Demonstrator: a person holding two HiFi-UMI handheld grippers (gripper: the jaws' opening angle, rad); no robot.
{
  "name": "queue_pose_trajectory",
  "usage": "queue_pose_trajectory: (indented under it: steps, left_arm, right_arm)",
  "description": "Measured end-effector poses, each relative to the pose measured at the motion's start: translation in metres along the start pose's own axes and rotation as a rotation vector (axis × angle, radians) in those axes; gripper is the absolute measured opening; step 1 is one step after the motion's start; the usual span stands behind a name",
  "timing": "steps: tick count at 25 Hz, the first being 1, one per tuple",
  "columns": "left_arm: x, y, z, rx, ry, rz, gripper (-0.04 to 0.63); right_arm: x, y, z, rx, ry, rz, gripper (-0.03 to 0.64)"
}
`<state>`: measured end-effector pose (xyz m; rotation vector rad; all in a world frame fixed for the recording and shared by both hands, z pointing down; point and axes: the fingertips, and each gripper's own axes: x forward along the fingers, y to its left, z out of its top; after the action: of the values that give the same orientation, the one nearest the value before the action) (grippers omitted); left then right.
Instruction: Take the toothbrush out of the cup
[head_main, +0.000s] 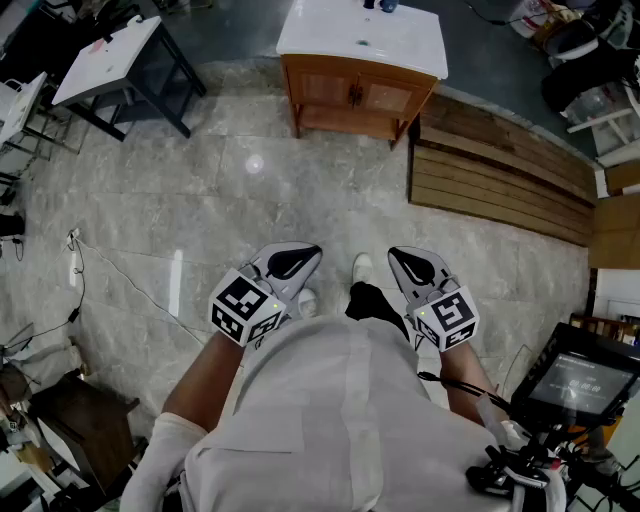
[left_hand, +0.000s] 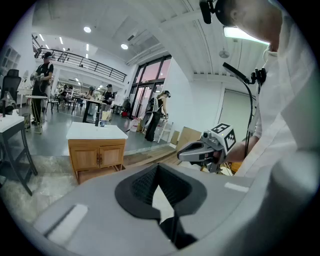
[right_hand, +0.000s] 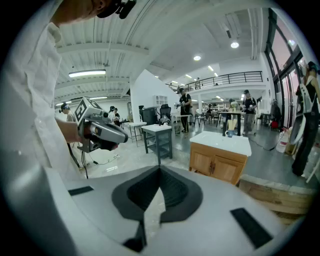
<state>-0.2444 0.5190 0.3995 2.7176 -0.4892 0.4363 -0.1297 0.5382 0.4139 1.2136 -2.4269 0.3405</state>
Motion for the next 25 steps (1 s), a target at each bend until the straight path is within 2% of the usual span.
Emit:
queue_pose_trajectory:
  steps: [5, 9, 17, 25]
  left_arm:
    - [0.007, -0.001, 0.000, 0.004, -0.004, -0.016, 0.006]
    - [0.021, 0.004, 0.018, 0.024, -0.005, -0.019, 0.006]
    - [0.116, 0.026, 0.094, 0.058, 0.015, 0.017, 0.006]
    - [0.170, 0.067, 0.119, 0.059, 0.018, 0.047, 0.006]
  right_arm:
    - [0.002, 0.002, 0.001, -0.024, 0.006, 0.015, 0.003]
    - [0.005, -0.019, 0.017, -0.055, -0.003, 0.017, 0.004]
    - [0.007, -0.133, 0.042, -0.034, -0.049, 0.060, 0.005]
    - [0.041, -0.206, 0.044, -0.029, -0.067, 0.068, 0.006]
